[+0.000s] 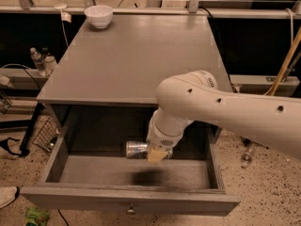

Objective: Place redbull can into top drawer

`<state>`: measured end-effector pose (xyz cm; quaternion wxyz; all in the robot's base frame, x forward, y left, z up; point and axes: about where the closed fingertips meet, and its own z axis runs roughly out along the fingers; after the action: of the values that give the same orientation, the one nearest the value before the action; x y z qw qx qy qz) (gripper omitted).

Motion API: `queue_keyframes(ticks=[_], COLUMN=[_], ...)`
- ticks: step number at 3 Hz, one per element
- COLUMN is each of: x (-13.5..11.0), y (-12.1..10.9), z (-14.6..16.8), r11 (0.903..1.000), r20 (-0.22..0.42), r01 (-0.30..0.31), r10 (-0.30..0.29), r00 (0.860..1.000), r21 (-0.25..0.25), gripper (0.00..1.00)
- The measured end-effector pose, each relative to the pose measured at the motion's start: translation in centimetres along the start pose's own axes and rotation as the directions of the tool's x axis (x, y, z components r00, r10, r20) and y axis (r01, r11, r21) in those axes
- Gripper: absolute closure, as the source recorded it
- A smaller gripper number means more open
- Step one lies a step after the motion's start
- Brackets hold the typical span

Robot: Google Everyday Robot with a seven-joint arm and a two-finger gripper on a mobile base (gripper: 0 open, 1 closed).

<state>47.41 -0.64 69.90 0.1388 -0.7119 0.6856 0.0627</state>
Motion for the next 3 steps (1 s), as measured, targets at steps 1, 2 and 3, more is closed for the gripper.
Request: queue_keyframes(ticks=[1,2,3], x=[-0.5,-0.8,-0.8], y=[-0.3,-0.8,-0.7], z=[2.5,4.8,4.8], r11=[0.9999,0.9998,0.9998], r20=[0.028,0.036,0.035], r01=[0.010,0.015,0.016], r10=[-0.010,-0.014,-0.016], r00=[1.000,0.999,0.999], r21=[0.001,-0.012,-0.013], gripper=[1.00,1.00,0.82])
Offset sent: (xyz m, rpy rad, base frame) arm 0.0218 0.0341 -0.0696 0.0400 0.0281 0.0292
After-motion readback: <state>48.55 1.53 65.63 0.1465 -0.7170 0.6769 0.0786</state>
